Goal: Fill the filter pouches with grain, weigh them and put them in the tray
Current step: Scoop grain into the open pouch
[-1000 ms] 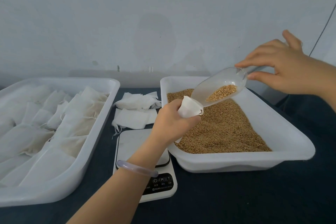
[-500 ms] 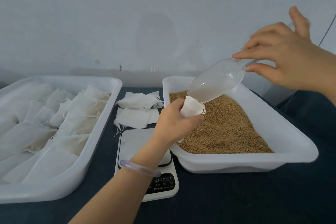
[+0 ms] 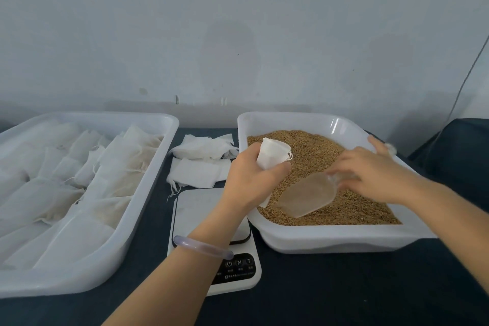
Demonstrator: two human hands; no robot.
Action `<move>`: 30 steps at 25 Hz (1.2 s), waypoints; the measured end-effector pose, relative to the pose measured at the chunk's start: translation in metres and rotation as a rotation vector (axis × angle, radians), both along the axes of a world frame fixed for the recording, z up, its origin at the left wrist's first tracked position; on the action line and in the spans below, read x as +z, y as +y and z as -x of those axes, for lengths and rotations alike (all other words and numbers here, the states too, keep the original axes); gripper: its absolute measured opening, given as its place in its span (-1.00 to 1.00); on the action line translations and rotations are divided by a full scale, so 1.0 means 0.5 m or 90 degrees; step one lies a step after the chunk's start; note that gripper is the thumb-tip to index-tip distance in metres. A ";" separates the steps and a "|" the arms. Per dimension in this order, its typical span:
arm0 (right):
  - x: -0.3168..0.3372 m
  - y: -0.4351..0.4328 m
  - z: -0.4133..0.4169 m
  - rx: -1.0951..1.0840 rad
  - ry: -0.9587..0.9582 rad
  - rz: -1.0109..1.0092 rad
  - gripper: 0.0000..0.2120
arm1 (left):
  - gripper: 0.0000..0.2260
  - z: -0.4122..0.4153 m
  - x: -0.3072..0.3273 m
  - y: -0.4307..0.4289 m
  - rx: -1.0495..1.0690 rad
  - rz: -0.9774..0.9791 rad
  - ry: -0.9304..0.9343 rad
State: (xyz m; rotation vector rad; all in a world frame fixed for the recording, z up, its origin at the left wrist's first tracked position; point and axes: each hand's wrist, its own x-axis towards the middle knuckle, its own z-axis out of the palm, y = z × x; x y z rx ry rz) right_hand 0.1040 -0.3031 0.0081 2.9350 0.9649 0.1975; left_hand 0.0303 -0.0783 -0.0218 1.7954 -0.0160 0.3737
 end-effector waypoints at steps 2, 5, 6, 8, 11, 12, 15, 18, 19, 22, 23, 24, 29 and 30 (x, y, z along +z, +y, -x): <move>-0.024 0.007 -0.001 0.013 0.040 -0.020 -0.71 | -0.79 -0.001 -0.002 0.001 0.006 -0.003 0.000; -0.032 0.007 -0.003 0.013 0.122 -0.099 -0.75 | -0.81 -0.002 -0.003 0.000 0.005 -0.003 -0.001; -0.029 0.002 -0.003 0.004 0.144 -0.115 -0.76 | -0.82 -0.002 -0.004 0.001 0.006 -0.006 -0.001; -0.023 -0.016 -0.003 -0.012 0.174 -0.132 -0.75 | -0.83 -0.002 -0.004 0.002 0.008 -0.008 0.000; -0.008 -0.037 0.004 -0.006 0.222 -0.214 -0.73 | -0.78 0.000 -0.002 0.000 0.012 -0.003 0.003; 0.002 -0.043 0.007 -0.004 0.224 -0.243 -0.72 | -0.77 0.000 -0.001 -0.001 0.011 -0.002 0.004; 0.050 -0.060 0.008 -0.016 0.189 -0.303 -0.73 | -0.75 0.002 0.001 -0.002 0.007 -0.003 0.004; 0.109 -0.066 0.006 -0.003 0.153 -0.353 -0.72 | -0.69 0.004 0.002 -0.003 0.009 -0.015 0.004; 0.128 -0.063 0.006 0.012 0.137 -0.351 -0.71 | -0.68 0.004 0.003 -0.003 0.009 -0.019 0.005; 0.182 -0.051 0.008 0.060 0.067 -0.294 -0.72 | -0.70 0.003 0.002 -0.003 0.008 -0.028 0.006; 0.195 -0.048 0.008 0.071 0.031 -0.260 -0.73 | -0.72 0.002 0.001 -0.002 0.009 -0.033 0.007; 0.206 -0.045 0.008 0.076 -0.013 -0.224 -0.74 | -0.72 0.001 0.000 -0.002 0.010 -0.040 0.008; 0.237 -0.024 0.021 0.108 -0.222 -0.136 -0.74 | -0.69 -0.001 -0.004 -0.002 0.011 -0.088 0.002; 0.240 -0.018 0.024 0.115 -0.248 -0.118 -0.73 | -0.69 -0.001 -0.003 -0.002 0.013 -0.095 0.002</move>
